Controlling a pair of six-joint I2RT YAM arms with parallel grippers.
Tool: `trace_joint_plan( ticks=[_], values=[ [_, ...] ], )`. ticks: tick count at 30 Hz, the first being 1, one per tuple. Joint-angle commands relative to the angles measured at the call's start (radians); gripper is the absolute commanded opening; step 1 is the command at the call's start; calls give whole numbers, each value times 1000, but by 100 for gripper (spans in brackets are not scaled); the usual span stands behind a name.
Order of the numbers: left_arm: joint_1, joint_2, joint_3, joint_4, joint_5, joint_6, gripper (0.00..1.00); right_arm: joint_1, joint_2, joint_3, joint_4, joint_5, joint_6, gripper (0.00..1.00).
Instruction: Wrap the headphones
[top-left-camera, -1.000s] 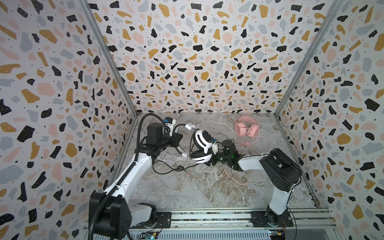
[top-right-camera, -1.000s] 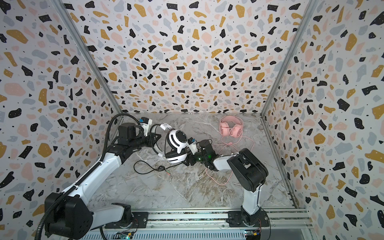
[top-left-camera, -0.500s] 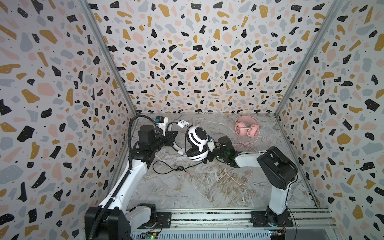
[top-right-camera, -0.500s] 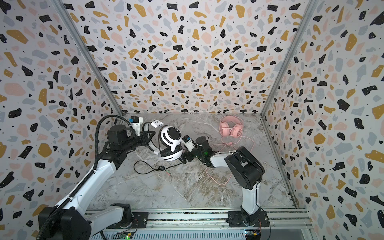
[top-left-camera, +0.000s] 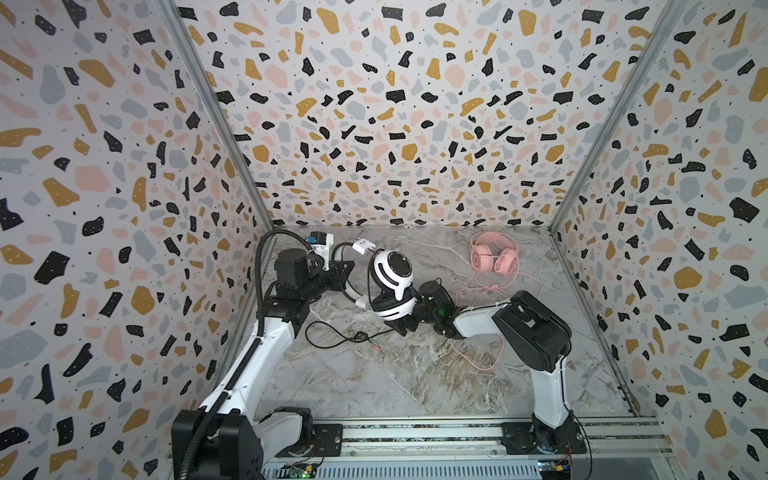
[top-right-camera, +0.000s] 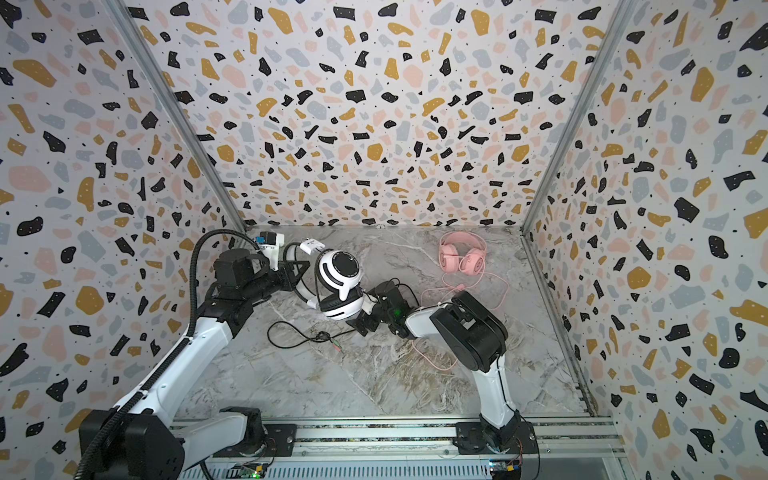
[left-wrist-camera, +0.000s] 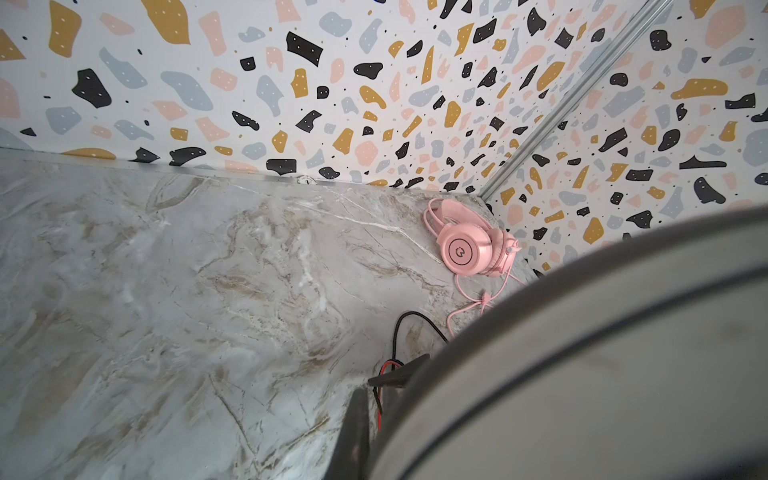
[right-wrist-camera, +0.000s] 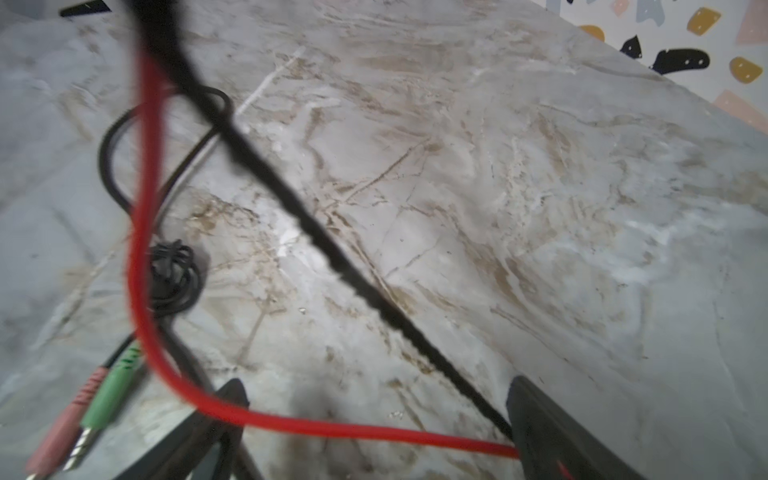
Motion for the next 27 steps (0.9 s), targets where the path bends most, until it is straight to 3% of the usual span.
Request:
trace_joint_plan(
  ticks=[1, 16, 21, 25, 27],
  values=[
    [12, -16, -1, 103, 58, -58, 0, -18, -9, 43, -15, 17, 34, 99],
    [19, -13, -5, 111, 75, -68, 0, -38, 138, 246, -108, -106, 149, 98],
    [34, -5, 0, 107, 83, -69, 0, -46, 165, 285, -134, -172, 155, 83],
    [37, -7, 0, 109, 81, -71, 0, -73, 155, 265, -140, -274, 184, 52],
    [40, -7, -3, 113, 86, -74, 0, -80, 129, 206, -85, -292, 210, 43]
  ],
)
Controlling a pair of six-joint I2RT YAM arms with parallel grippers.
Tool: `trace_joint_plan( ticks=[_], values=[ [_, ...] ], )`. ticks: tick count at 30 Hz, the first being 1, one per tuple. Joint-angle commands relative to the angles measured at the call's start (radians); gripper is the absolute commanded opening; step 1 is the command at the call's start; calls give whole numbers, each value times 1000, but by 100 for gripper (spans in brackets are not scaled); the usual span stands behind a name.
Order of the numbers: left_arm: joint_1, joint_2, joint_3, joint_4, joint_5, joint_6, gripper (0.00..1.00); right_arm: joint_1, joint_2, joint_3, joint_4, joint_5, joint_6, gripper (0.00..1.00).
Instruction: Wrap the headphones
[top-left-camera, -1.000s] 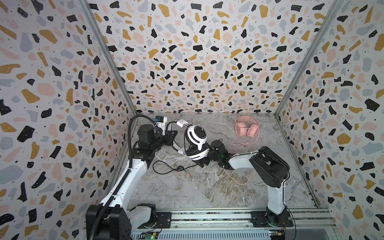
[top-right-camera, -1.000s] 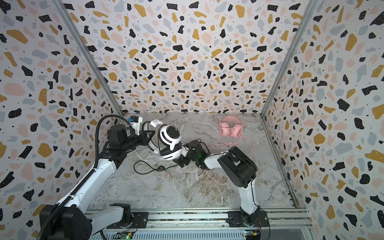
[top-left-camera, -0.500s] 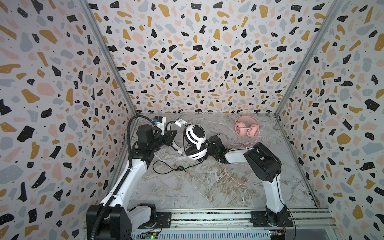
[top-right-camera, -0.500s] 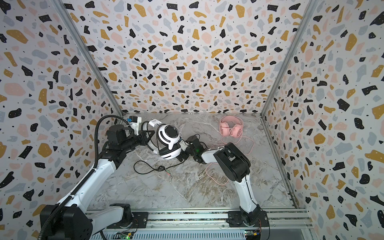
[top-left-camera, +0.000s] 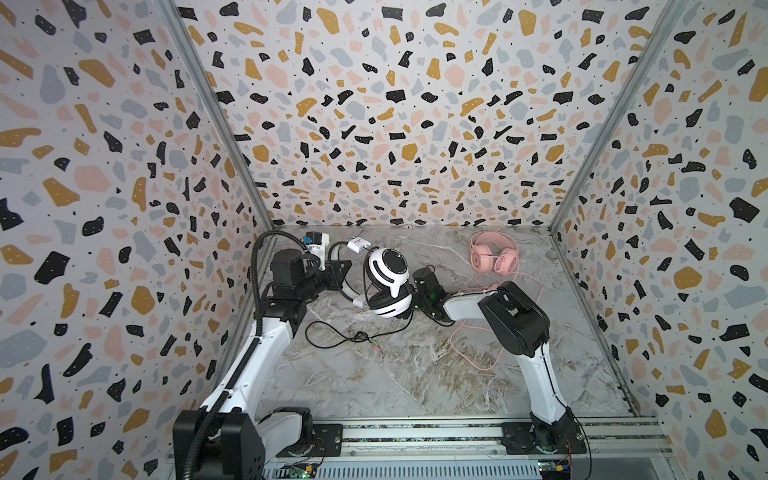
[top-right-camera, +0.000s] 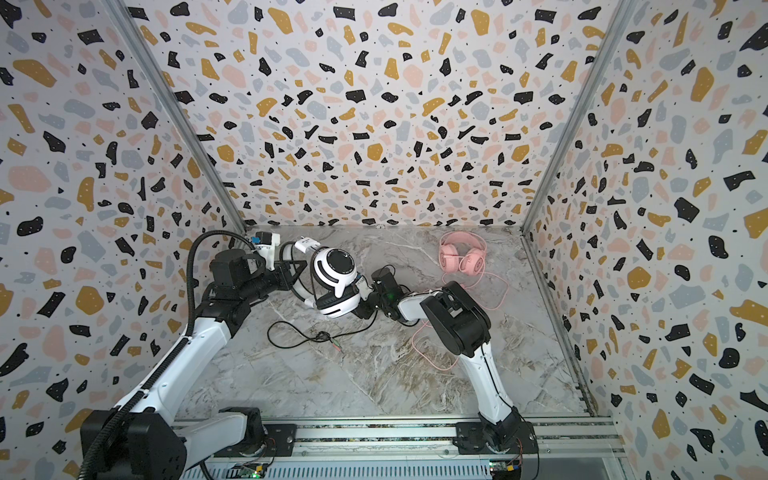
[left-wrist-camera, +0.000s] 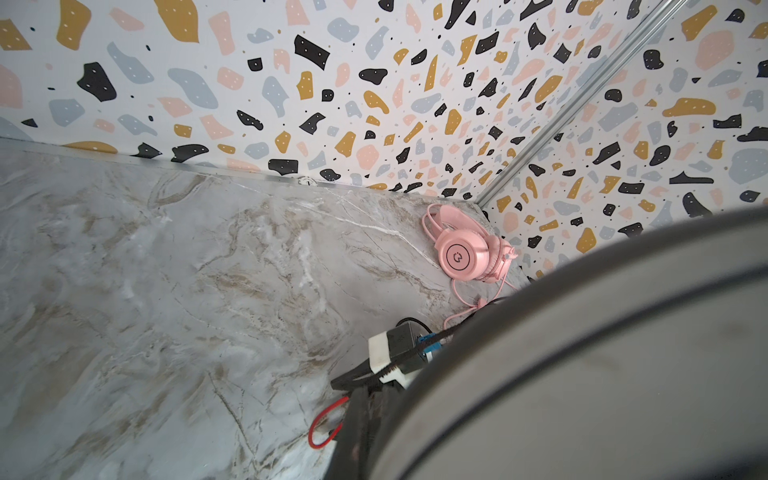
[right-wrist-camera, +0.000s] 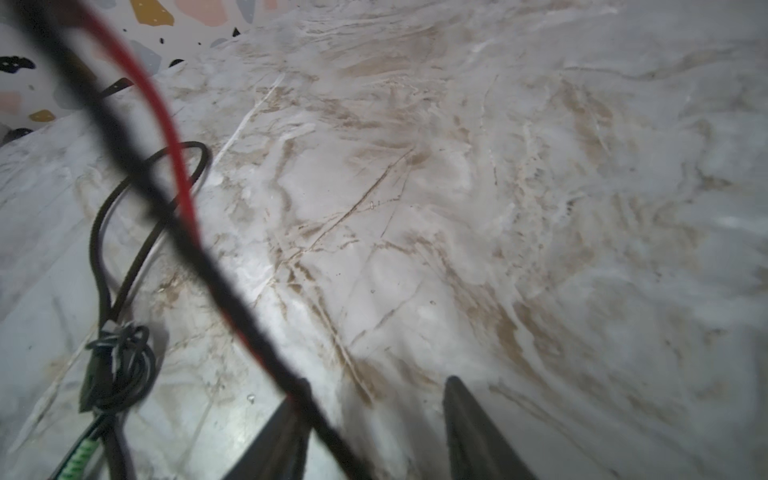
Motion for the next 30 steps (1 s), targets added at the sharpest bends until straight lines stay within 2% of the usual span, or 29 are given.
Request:
trace_joint_plan(
  ticks=[1, 5, 8, 13, 18, 23, 27, 30],
  values=[
    [8, -10, 6, 97, 46, -50, 0, -18, -57, -67, 45, -86, 56, 37],
    [17, -6, 6, 98, 41, -53, 0, -20, -95, -143, 83, -105, 94, 9],
    [23, -6, 4, 100, 37, -59, 0, -19, -132, -218, 140, -114, 139, 0],
    [32, -4, 5, 95, 24, -66, 0, -9, -198, -306, 173, -118, 170, 0],
    [41, -4, 13, 75, -37, -80, 0, 13, -273, -394, 207, -151, 225, 0],
    [44, -11, 15, 51, -147, -102, 0, 56, -366, -491, 229, -160, 263, 0],
    [71, -29, 14, 50, -187, -122, 0, 97, -451, -573, 239, -121, 266, 0],
    [97, -53, -3, 54, -270, -155, 0, 122, -503, -619, 240, -125, 276, 0]
  ],
)
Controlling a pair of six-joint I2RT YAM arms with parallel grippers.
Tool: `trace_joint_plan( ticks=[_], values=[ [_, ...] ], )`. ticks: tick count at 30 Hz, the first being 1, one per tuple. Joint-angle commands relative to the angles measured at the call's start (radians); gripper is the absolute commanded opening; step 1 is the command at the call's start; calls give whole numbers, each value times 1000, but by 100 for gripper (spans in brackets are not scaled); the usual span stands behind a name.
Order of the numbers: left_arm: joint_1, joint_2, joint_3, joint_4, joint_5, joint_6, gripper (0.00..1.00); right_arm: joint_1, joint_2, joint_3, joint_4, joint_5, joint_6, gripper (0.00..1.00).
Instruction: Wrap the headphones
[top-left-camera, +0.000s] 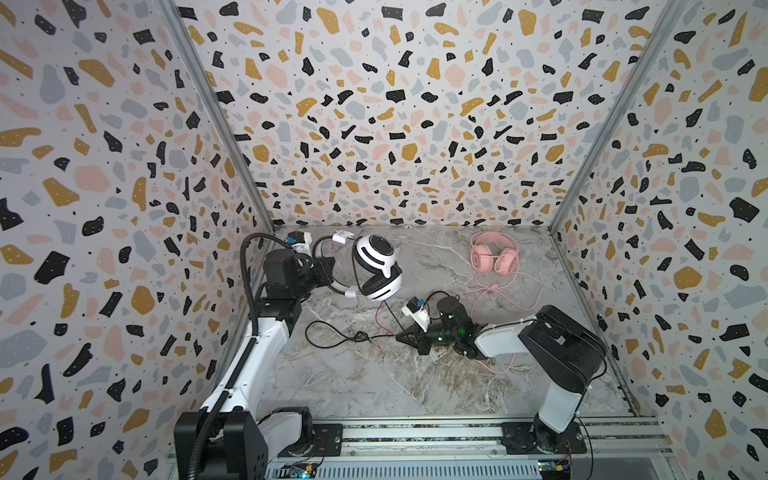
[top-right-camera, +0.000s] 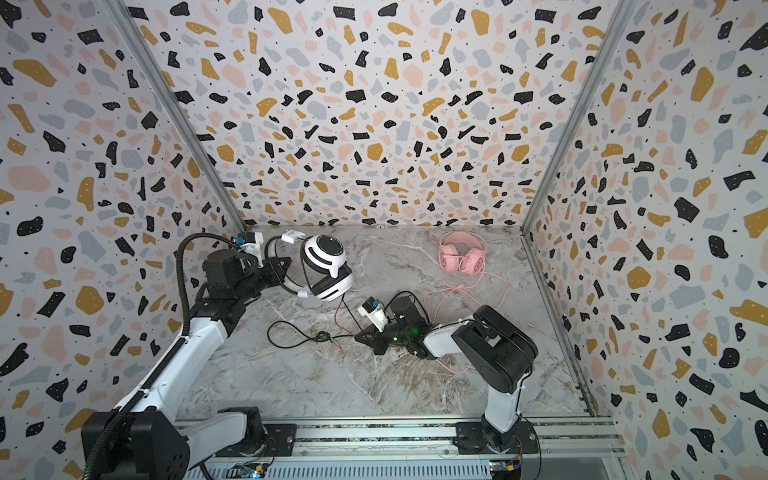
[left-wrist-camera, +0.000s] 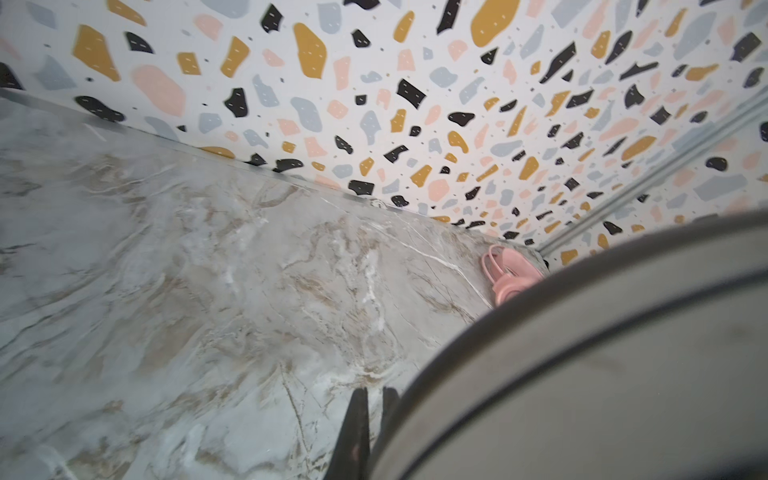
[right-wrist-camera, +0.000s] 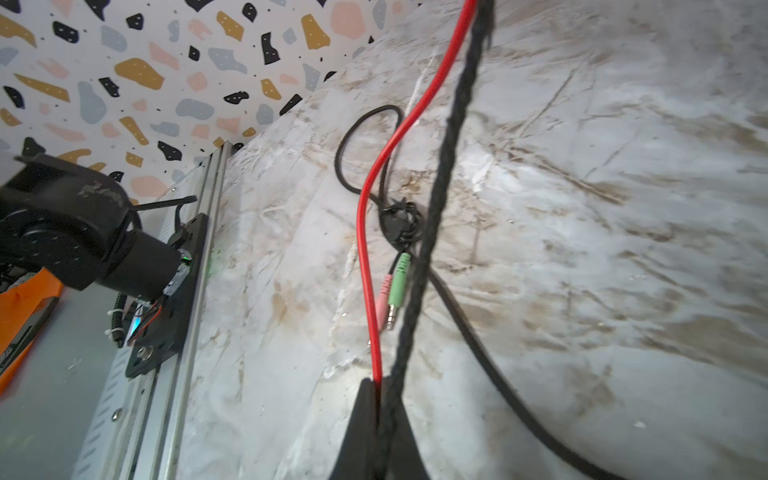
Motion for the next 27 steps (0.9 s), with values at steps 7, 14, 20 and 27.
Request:
trace_joint_plan(
  ticks=[7, 14, 20, 27],
  values=[
    [73, -82, -54, 110, -204, -167, 0, 96, -139, -109, -27, 14, 21, 0],
    [82, -87, -63, 105, -339, -201, 0, 183, -204, -147, -89, 131, -38, 0],
    [82, -8, -19, 136, -428, -363, 0, 213, -278, -115, -118, 180, -71, 0],
    [49, 218, 242, 16, -480, -305, 0, 212, -351, -67, -174, 237, -133, 0]
  ],
)
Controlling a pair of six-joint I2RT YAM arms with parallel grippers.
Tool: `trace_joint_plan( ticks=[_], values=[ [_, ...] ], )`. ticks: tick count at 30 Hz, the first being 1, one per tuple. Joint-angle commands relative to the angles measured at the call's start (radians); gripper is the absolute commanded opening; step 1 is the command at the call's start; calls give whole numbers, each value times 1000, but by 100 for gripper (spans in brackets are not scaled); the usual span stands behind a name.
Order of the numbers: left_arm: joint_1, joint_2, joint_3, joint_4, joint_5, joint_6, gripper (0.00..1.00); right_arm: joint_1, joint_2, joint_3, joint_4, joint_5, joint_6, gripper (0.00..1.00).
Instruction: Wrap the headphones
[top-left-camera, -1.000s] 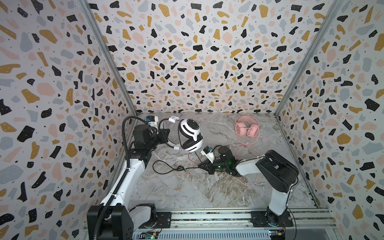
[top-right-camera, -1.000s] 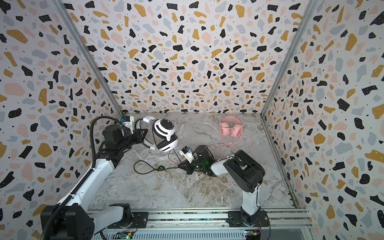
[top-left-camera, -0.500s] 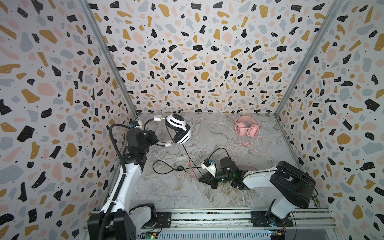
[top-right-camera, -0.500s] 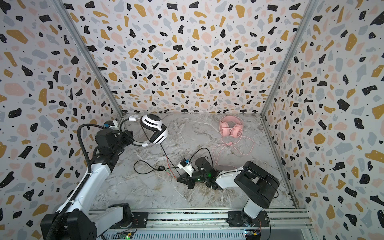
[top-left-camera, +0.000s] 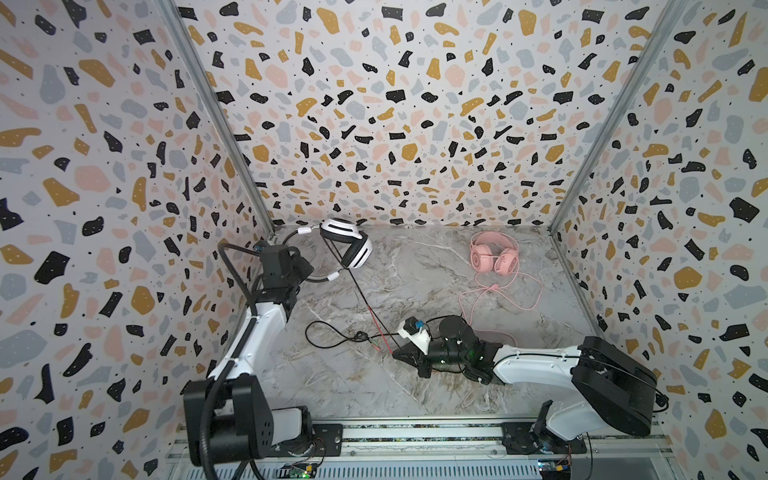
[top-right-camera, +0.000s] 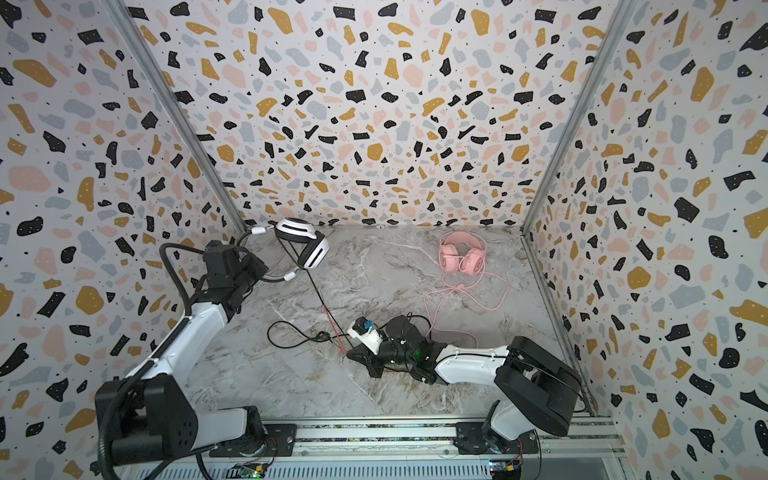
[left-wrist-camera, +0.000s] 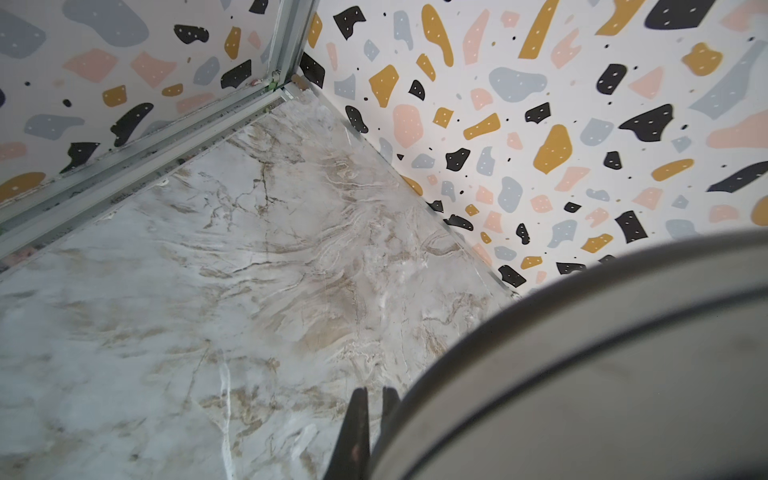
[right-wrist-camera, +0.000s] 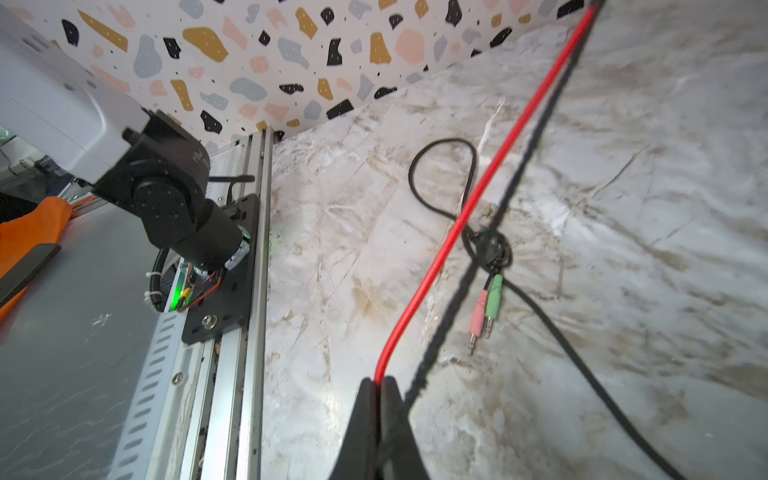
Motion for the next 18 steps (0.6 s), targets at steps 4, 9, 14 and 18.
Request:
trace_joint_plan(
  ticks=[4, 9, 14, 18],
  values=[
    [-94, 123, 197, 17, -217, 92, 0, 11, -60, 21, -4, 30, -23, 0],
    [-185, 216, 253, -88, -311, 207, 0, 10, -91, 66, -3, 85, -34, 0],
    [-295, 279, 351, -194, -465, 351, 0, 2, -174, 80, -5, 169, -60, 0],
    [-347, 310, 393, -250, -537, 492, 0, -12, -281, 35, 8, 272, -64, 0]
  ],
)
